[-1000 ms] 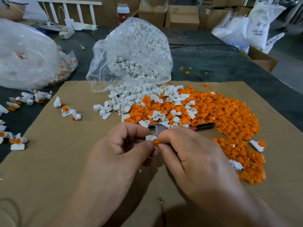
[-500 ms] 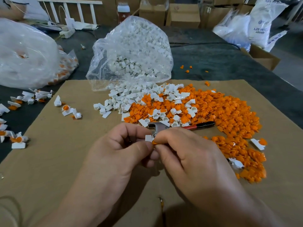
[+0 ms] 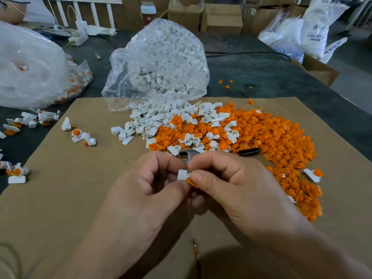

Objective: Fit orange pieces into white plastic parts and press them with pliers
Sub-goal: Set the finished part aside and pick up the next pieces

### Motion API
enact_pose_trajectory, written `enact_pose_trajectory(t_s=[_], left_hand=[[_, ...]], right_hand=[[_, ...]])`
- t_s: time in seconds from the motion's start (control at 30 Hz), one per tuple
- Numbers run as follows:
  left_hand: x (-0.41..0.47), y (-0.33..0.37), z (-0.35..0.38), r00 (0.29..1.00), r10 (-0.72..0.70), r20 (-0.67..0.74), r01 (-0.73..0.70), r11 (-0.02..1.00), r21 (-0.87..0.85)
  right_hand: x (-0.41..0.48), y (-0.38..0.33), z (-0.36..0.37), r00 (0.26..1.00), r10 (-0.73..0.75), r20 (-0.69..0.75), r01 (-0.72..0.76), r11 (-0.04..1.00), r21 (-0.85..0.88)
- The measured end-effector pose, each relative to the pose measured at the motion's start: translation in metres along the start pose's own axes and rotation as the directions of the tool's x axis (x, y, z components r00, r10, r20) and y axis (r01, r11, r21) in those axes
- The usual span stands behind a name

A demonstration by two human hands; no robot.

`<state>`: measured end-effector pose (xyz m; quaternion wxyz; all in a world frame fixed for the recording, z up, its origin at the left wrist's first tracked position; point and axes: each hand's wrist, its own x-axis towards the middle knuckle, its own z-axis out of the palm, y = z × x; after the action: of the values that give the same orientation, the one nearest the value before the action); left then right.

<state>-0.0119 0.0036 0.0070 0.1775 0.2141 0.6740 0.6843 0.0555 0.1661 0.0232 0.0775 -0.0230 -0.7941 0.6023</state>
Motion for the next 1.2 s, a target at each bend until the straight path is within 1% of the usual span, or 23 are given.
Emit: enact_pose_trajectory(t_s=[0.07, 0.17, 0.23, 0.33, 0.5, 0.6, 0.63, 0.67, 0.7, 0.73, 0.77, 0.8, 0.83, 0.87, 0.9, 0.93, 0.97, 1.03, 1.2], left_hand=[[-0.001, 0.001, 0.000, 1.000, -0.005, 0.017, 0.005, 1.000, -0.015], [0.000, 0.003, -0.001, 0.999, 0.036, 0.031, -0.036, 0.999, -0.007], [0.000, 0.005, -0.002, 0.998, 0.046, 0.048, -0.046, 0.999, 0.009], [-0.001, 0.007, 0.000, 0.997, 0.041, 0.071, -0.040, 0.999, -0.007], [-0.001, 0.004, 0.001, 0.999, 0.034, 0.029, -0.037, 0.994, 0.105], [-0.001, 0.002, 0.002, 0.999, 0.037, -0.006, -0.035, 0.989, 0.146], [-0.001, 0.002, 0.002, 0.999, 0.031, -0.022, -0.028, 0.989, 0.147], [0.000, 0.002, 0.002, 0.999, 0.031, -0.035, -0.026, 0.989, 0.145], [0.002, 0.003, 0.001, 0.998, 0.036, -0.046, -0.030, 0.991, 0.133], [0.005, 0.003, 0.000, 0.998, 0.037, -0.058, -0.031, 0.994, 0.108], [0.006, 0.004, -0.001, 0.997, 0.029, -0.077, -0.023, 0.997, 0.076], [0.008, 0.005, -0.003, 0.995, 0.009, -0.101, -0.006, 1.000, 0.030], [0.010, 0.005, -0.005, 0.992, -0.015, -0.123, 0.012, 1.000, -0.029], [0.012, 0.006, -0.007, 0.990, -0.043, -0.137, 0.030, 0.995, -0.094], [0.013, 0.007, -0.009, 0.987, -0.071, -0.142, 0.050, 0.987, -0.150], [0.014, 0.008, -0.011, 0.985, -0.095, -0.145, 0.066, 0.979, -0.194], [0.015, 0.008, -0.013, 0.983, -0.112, -0.146, 0.077, 0.971, -0.224], [0.017, 0.007, -0.016, 0.979, -0.140, -0.149, 0.100, 0.963, -0.249], [0.017, 0.006, -0.015, 0.977, -0.176, -0.120, 0.138, 0.952, -0.274]], right_hand=[[0.000, 0.000, -0.001, 1.000, 0.003, -0.006, -0.003, 1.000, 0.010], [0.001, -0.003, -0.003, 0.997, 0.050, 0.055, -0.059, 0.983, 0.175], [0.002, -0.004, -0.005, 0.995, 0.054, 0.083, -0.073, 0.968, 0.239], [0.001, -0.005, -0.006, 0.996, 0.044, 0.074, -0.062, 0.966, 0.252], [0.002, -0.003, -0.003, 0.998, 0.036, 0.044, -0.046, 0.967, 0.252], [0.002, -0.004, -0.002, 0.997, 0.058, 0.048, -0.067, 0.974, 0.216], [0.002, -0.006, -0.001, 0.996, 0.070, 0.050, -0.078, 0.979, 0.189], [0.001, -0.006, -0.003, 0.998, 0.063, 0.029, -0.066, 0.992, 0.105], [0.000, -0.005, -0.006, 1.000, 0.017, -0.025, -0.019, 0.998, -0.065], [0.000, -0.004, -0.011, 0.994, -0.061, -0.088, 0.032, 0.954, -0.299], [-0.001, -0.004, -0.017, 0.982, -0.144, -0.122, 0.058, 0.844, -0.533], [0.000, -0.006, -0.022, 0.975, -0.189, -0.115, 0.054, 0.706, -0.706], [0.001, -0.005, -0.027, 0.982, -0.165, -0.087, 0.027, 0.586, -0.810], [0.002, -0.004, -0.031, 0.994, -0.086, -0.064, -0.014, 0.484, -0.875], [0.002, -0.002, -0.033, 0.999, 0.009, -0.051, -0.050, 0.396, -0.917], [0.003, 0.000, -0.035, 0.995, 0.087, -0.049, -0.075, 0.332, -0.940], [0.003, 0.003, -0.036, 0.990, 0.129, -0.047, -0.085, 0.302, -0.949], [0.002, 0.005, -0.038, 0.989, 0.144, -0.045, -0.085, 0.292, -0.953], [0.007, 0.007, -0.043, 0.988, 0.150, -0.044, -0.089, 0.307, -0.948]])
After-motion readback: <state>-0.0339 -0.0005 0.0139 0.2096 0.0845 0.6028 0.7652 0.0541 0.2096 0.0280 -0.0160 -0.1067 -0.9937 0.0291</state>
